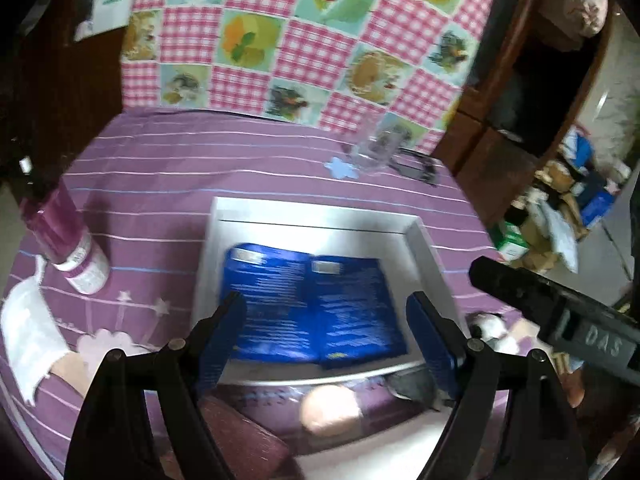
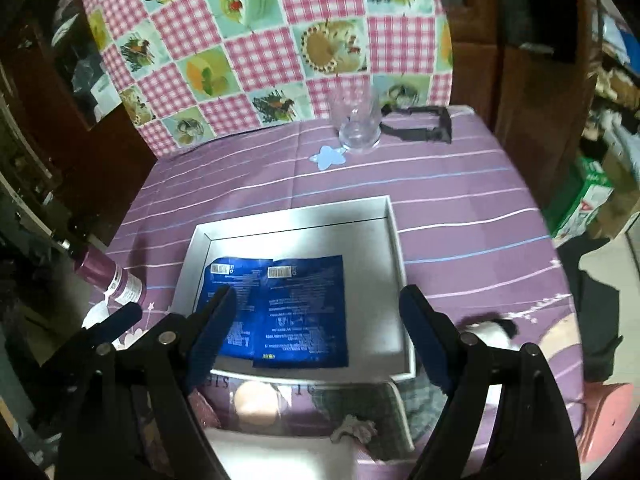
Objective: Organize soft objects
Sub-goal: 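Open both grippers and withdraw them from the white box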
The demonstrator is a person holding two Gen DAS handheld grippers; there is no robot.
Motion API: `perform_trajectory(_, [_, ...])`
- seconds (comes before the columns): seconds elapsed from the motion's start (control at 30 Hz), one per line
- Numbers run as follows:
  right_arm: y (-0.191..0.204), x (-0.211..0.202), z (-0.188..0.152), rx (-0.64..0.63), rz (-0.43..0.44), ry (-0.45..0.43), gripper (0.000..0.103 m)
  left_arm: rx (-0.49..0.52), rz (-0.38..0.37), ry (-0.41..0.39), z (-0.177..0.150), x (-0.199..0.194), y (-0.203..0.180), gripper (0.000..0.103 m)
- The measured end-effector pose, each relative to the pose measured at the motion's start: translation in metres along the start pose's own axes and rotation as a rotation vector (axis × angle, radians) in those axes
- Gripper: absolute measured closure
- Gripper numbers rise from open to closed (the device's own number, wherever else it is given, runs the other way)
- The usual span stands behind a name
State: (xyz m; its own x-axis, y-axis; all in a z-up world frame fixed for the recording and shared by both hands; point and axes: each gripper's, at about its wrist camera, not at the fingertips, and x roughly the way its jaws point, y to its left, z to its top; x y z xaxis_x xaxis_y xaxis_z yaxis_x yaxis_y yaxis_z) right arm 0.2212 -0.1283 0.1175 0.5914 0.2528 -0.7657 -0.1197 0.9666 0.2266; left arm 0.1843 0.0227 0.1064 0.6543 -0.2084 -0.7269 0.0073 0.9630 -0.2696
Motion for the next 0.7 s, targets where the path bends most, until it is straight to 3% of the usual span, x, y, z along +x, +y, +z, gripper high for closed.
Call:
perform_trajectory(0.1, [-0.003, -0.013, -0.006, -0.016, -0.042, -0.021, 0.02, 0.041, 0.001, 0.026, -0.003, -0.003, -0.014, 0.02])
perform_trajectory(0.23, [-0.007, -0.032, -0.026, -0.072, -0.229, -0.079, 0.02, 0.121, 0.081, 0.044, -0.013, -0.002, -0.035, 0.021])
perform_trajectory(0.33, [-0.016, -0.043, -0.038, -0.104, -0.251, -0.101, 0.02, 0.144, 0.074, 0.052, -0.021, 0.0, -0.046, 0.021])
perform_trajectory(0.43, [-0.03, -0.049, -0.052, -0.085, -0.243, -0.094, 0.02, 0.149, 0.03, 0.078, -0.026, 0.004, -0.054, 0.021])
perform_trajectory(0.7, [-0.074, -0.035, -0.088, 0.045, -0.027, -0.004, 0.023, 0.189, 0.029, 0.173, -0.038, 0.023, -0.068, 0.021])
